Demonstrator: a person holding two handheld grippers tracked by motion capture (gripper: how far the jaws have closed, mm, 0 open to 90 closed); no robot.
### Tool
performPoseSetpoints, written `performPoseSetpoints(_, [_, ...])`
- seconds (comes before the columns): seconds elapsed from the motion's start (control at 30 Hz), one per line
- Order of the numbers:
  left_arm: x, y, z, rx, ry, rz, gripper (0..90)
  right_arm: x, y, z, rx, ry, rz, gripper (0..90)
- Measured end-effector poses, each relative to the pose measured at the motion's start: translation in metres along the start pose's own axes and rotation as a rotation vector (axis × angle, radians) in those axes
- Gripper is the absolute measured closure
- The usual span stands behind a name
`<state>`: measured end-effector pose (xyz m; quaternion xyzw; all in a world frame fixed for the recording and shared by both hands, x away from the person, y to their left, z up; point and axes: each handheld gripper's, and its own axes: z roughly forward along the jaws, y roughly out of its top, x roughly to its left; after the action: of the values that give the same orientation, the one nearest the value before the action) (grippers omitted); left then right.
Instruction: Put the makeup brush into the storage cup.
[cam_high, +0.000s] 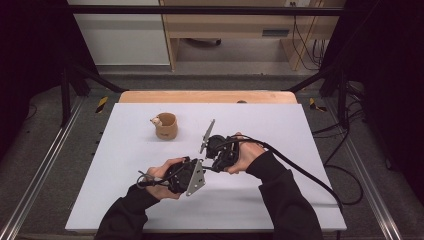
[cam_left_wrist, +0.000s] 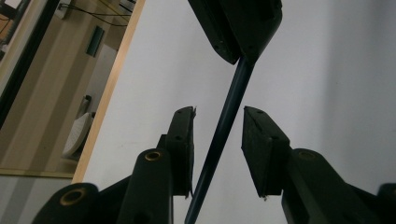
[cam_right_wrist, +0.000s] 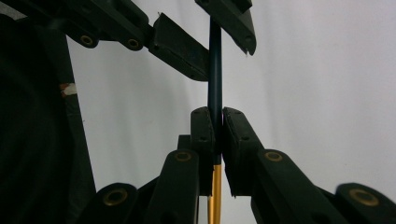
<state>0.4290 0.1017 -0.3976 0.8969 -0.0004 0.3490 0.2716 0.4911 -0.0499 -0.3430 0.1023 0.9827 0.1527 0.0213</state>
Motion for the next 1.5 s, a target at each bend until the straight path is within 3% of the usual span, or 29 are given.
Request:
performPoseSetpoints(0.17, [-0.0009,0.0010,0.0001,-0.001,0.000,0.017,66.1,-0.0003,0.0003,0.0010,-0.001,0.001,-0.005,83.3])
performPoseSetpoints(0.27, [-0.0017,0.0014,0.0005,-0.003,0.000,0.028,67.8,0.0015,0.0011,0.0015,0.000,0.011,0.022,83.3])
performPoseSetpoints(0.3, [-0.0020,0.0016,0.0005,-0.002,0.002,0.031,68.4,-0.0005,0.0007,0.0016,-0.001,0.004,-0.003,83.3])
performPoseSetpoints(0.8, [-0.0069,0.0060,0.0057,0.013,0.005,0.069,75.0,0.0004,0.0014,0.0017,0.012,0.011,0.017,83.2])
performPoseSetpoints(1.5, [-0.0088,0.0060,0.0068,0.039,-0.035,0.101,83.1,0.0003,0.0008,0.0023,-0.007,0.015,-0.003,82.9])
